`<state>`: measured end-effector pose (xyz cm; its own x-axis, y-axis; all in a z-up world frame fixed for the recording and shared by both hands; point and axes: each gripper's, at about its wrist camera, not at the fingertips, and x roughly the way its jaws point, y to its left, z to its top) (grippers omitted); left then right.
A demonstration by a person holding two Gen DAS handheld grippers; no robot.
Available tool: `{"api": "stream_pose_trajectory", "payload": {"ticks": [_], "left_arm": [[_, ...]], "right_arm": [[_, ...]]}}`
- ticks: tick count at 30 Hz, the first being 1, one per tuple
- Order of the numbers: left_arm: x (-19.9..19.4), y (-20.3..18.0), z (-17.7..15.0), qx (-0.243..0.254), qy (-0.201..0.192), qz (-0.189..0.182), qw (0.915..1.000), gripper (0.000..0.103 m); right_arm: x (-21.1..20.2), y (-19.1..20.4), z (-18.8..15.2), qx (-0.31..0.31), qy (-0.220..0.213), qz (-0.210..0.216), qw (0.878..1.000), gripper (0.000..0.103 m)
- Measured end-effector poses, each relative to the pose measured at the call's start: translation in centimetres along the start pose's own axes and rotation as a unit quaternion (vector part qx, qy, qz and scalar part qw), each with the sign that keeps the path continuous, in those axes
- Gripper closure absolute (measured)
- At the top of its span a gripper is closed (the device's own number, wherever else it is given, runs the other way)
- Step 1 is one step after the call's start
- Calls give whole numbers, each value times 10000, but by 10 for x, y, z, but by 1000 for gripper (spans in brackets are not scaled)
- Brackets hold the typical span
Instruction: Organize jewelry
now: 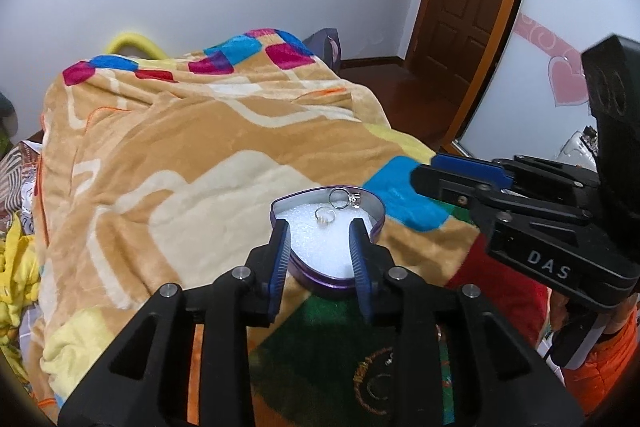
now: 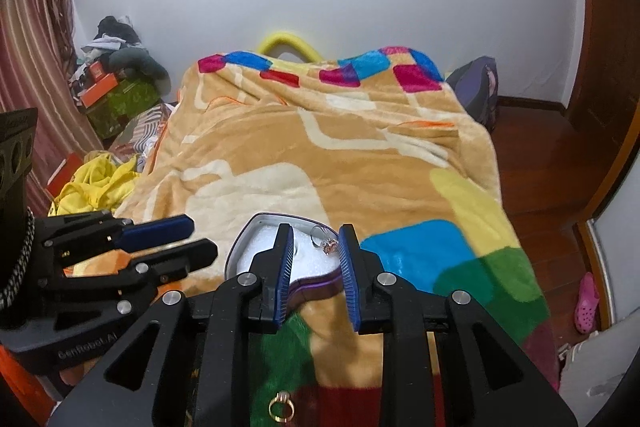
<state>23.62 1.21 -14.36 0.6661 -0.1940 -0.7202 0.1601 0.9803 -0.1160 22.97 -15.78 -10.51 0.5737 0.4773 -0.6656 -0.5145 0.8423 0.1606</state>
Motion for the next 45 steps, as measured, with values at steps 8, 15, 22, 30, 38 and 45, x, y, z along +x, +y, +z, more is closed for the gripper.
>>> {"api": "stream_pose_trajectory", "payload": {"ticks": [8, 15, 22, 30, 38, 45], "left_arm": [[-32, -7, -6, 2, -144, 97, 9998, 66], [-52, -9, -22, -9, -125, 180, 9998, 63], [-57, -9, -44, 20, 66, 253, 9997, 63], [-49, -3, -71, -90, 385, 262, 9989, 63], [-32, -3, -90, -261, 705, 130, 9971, 63], [-16, -11, -97, -330, 891, -54, 9955, 63]], "right_arm": [[-35, 8, -7, -158, -170, -270, 9994, 78], [-59, 7, -21, -137, -194, -418, 9988, 77], [-67, 10, -47, -91, -6, -473, 9988, 77], [-59, 12, -80, 4, 406, -323, 9987, 77], [-35, 18, -108, 89, 868, -113, 9961, 77], [-26, 18, -124, 149, 1093, -35, 9939, 77]]}}
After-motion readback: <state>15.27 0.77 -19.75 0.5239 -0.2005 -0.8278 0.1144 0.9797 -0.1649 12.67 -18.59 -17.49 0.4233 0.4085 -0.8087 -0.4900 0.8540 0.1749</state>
